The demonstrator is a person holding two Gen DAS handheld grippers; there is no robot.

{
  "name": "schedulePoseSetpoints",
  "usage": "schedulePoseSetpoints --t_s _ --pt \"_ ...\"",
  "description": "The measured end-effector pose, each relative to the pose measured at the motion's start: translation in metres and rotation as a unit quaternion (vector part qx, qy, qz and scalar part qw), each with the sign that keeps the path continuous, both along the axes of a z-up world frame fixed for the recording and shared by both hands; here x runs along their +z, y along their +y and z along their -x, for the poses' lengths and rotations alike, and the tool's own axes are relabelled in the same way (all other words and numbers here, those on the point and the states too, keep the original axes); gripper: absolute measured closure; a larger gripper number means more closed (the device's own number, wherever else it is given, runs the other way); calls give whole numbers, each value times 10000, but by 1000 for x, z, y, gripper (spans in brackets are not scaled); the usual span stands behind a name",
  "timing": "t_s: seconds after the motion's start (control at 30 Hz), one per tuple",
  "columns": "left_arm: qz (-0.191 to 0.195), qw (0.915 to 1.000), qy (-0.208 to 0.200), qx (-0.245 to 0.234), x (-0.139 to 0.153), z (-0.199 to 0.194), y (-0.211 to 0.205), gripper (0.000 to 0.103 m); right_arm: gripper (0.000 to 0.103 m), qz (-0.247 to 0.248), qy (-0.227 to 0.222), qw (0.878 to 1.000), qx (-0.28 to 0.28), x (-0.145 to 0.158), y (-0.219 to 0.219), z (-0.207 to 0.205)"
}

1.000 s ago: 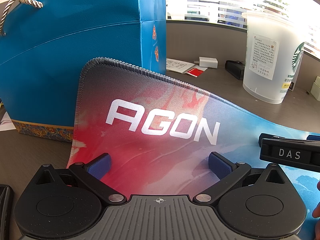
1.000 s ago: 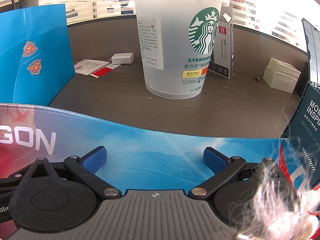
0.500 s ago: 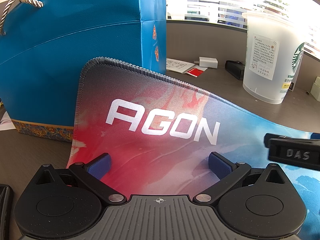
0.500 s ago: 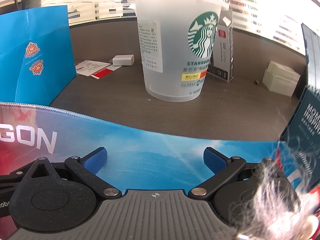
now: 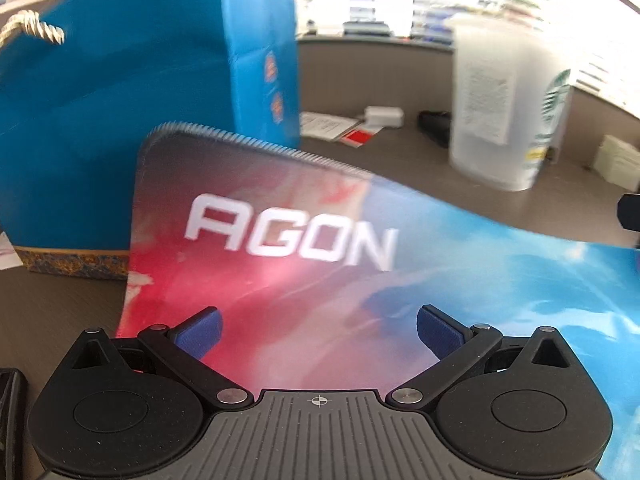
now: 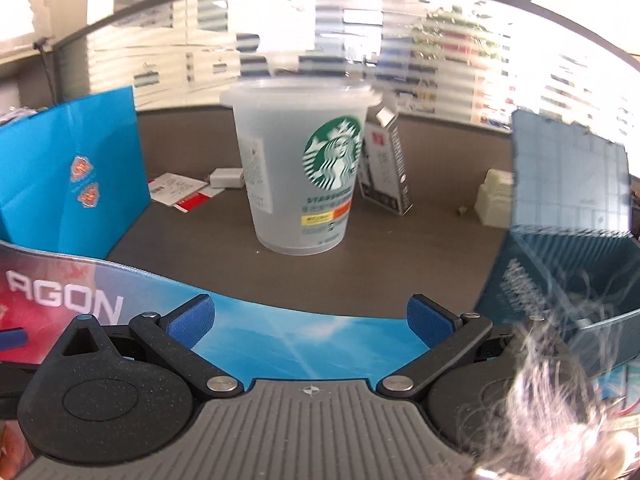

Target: Organize rigid objects

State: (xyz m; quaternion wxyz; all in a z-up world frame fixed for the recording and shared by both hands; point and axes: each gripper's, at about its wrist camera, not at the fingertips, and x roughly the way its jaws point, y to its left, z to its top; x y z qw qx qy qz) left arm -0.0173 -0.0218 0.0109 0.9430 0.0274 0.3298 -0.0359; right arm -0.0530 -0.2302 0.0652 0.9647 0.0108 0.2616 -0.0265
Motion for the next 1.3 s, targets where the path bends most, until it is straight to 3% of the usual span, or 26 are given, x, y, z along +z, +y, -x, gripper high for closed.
schedulePoseSetpoints --t_s 0.17,0.33,0.43,0.63,0.8,0.93,1.03,1.1,1.23,1.3 --pt "-49 9984 -459 -317 15 25 -21 0 0 -203 -447 9972 556 16 -52 63" --pt "207 9970 -473 -583 18 40 -36 0 0 -455 -288 9918 1160 17 -118 127" --pt "219 9967 -425 -651 12 43 -48 0 0 -55 -8 9895 1446 11 -137 155" --pt "249 9970 -397 -622 1 52 -60 0 0 1365 522 9631 2259 -21 -147 210" --pt "334 9977 -349 -483 -6 56 -62 0 0 1317 885 9498 2697 -42 -162 230" --pt "460 9981 -260 -328 -6 56 -59 0 2 1228 605 9467 2915 -46 -173 237" --pt "514 9985 -122 -173 -8 53 -55 0 15 1442 505 9439 2929 -45 -174 238" --pt "567 9983 -73 -109 -8 51 -52 0 46 1444 621 9416 2978 -50 -178 232" --pt "456 9989 -48 -106 -9 51 -56 0 56 1227 627 9367 3218 -51 -189 230" --pt "380 9992 -28 -105 -9 51 -58 0 71 1398 605 9323 3279 -51 -186 232"
